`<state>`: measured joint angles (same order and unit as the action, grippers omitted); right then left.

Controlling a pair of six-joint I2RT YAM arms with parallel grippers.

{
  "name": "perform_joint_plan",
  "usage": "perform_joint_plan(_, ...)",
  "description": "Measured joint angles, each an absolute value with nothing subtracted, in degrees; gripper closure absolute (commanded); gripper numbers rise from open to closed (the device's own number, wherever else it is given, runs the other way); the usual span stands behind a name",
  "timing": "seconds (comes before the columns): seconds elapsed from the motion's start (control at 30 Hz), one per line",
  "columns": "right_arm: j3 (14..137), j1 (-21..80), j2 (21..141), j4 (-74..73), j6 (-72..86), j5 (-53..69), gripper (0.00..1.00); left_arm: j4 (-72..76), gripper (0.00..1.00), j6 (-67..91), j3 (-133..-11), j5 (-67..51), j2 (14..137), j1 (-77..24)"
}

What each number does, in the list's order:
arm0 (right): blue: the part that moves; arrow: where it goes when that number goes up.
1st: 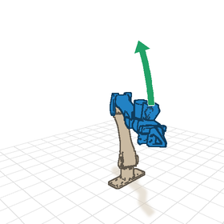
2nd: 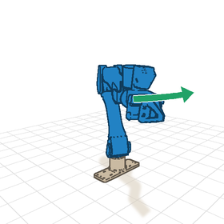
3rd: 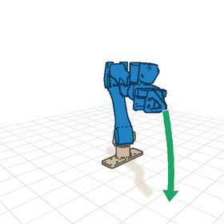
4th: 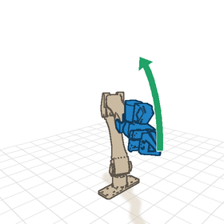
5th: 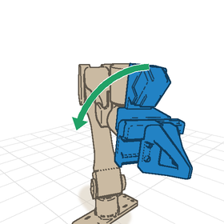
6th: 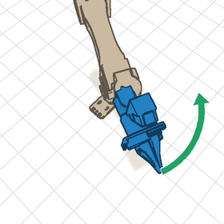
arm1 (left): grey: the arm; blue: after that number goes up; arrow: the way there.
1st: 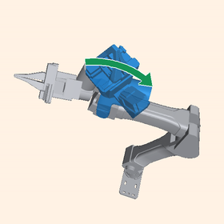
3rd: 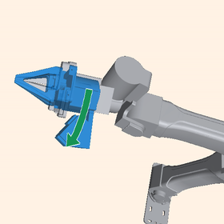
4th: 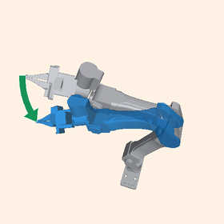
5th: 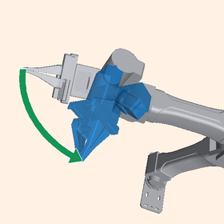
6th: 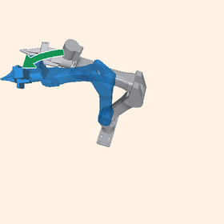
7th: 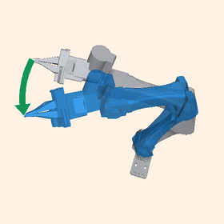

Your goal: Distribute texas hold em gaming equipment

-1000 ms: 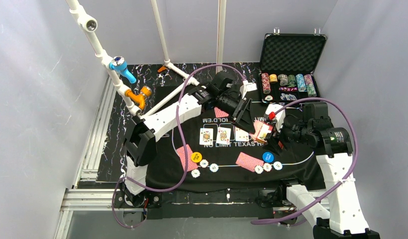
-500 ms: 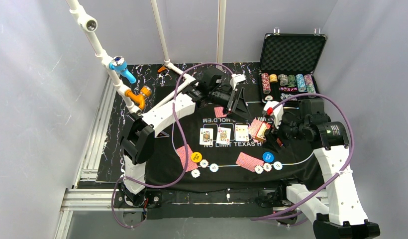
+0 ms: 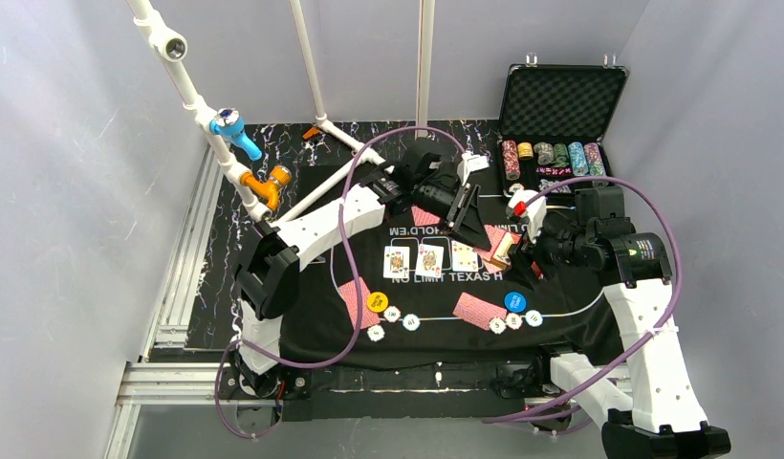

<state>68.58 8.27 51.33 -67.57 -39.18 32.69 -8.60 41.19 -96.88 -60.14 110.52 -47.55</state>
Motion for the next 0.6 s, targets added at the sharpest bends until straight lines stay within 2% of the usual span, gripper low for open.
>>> perform_joint_plan(0.27, 68.58, 8.27, 51.33, -67.35, -39.03, 31.9, 0.99, -7.88, 0.67, 41.52, -96.86, -60.6, 110.52, -44.6)
perform_joint_plan(0.3, 68.58, 8.27, 51.35, -67.24, -38.96, 31.9, 0.99, -7.46, 0.63, 41.76, -96.86, -60.62, 110.52, -44.31)
perform_joint_plan(0.4, 68.58, 8.27, 51.37, -66.96, -38.76, 31.86, 0.99, -5.26, 0.39, 43.46, -96.84, -60.86, 110.52, -43.94)
perform_joint_plan(0.43, 68.58, 8.27, 51.4, -66.83, -38.61, 31.73, 0.99, -4.47, 0.34, 43.97, -96.77, -61.01, 110.52, -43.94)
perform_joint_plan(0.6, 68.58, 8.27, 51.35, -64.07, -34.92, 30.13, 0.99, 0.43, 0.29, 48.16, -92.03, -60.6, 108.92, -43.97)
